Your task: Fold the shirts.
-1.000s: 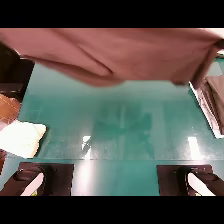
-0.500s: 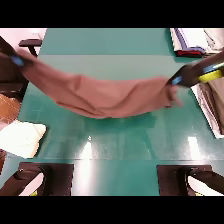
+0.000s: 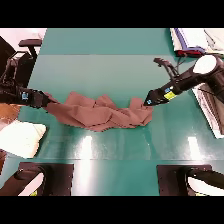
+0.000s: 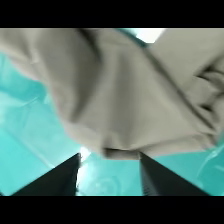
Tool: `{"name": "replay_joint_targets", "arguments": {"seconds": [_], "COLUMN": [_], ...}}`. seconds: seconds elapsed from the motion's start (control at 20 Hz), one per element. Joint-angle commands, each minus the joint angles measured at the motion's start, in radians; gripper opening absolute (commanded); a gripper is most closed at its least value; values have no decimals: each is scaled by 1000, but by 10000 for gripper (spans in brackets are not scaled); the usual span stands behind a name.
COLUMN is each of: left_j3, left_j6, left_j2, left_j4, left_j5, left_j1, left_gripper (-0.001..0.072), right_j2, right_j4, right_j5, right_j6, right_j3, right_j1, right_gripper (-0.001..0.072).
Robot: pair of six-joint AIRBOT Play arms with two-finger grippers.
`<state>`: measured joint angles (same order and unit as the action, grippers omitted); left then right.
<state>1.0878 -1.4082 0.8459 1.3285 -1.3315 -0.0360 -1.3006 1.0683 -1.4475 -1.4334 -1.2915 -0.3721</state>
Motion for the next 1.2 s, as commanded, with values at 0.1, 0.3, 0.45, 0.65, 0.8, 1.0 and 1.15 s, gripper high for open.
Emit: {"name": "replay_joint_targets", "arguments": {"seconds": [0.1, 0.3, 0.45, 0.65, 0.8, 1.0, 1.15], "left_j3": [-16, -16, -16, -16, -16, 31, 244], "left_j6": [-9, -9, -9, -9, -8, -9, -17], "left_j2": [1, 1, 1, 1, 1, -12, -14], "left_j4": [2, -1, -1, -1, -1, 8, 11], "left_j5": [69, 88, 95, 98, 97, 96, 60], "left_j1": [0, 0, 0, 0, 0, 1, 1], "left_gripper": [27, 27, 27, 27, 27, 27, 27], "right_j2": [-37, -115, -145, -182, -182, -53, 97], "right_j4": [23, 14, 34, 34, 34, 34, 32], "right_j5": [66, 163, 190, 179, 144, 181, 132], "right_j6": [36, 190, 283, 311, 343, 324, 279], "right_j3": [126, 152, 152, 152, 151, 139, 5], "right_j1": [119, 84, 24, -24, -43, 12, 116], "right_gripper": [555, 552, 552, 526, 158, 15, 15]}}
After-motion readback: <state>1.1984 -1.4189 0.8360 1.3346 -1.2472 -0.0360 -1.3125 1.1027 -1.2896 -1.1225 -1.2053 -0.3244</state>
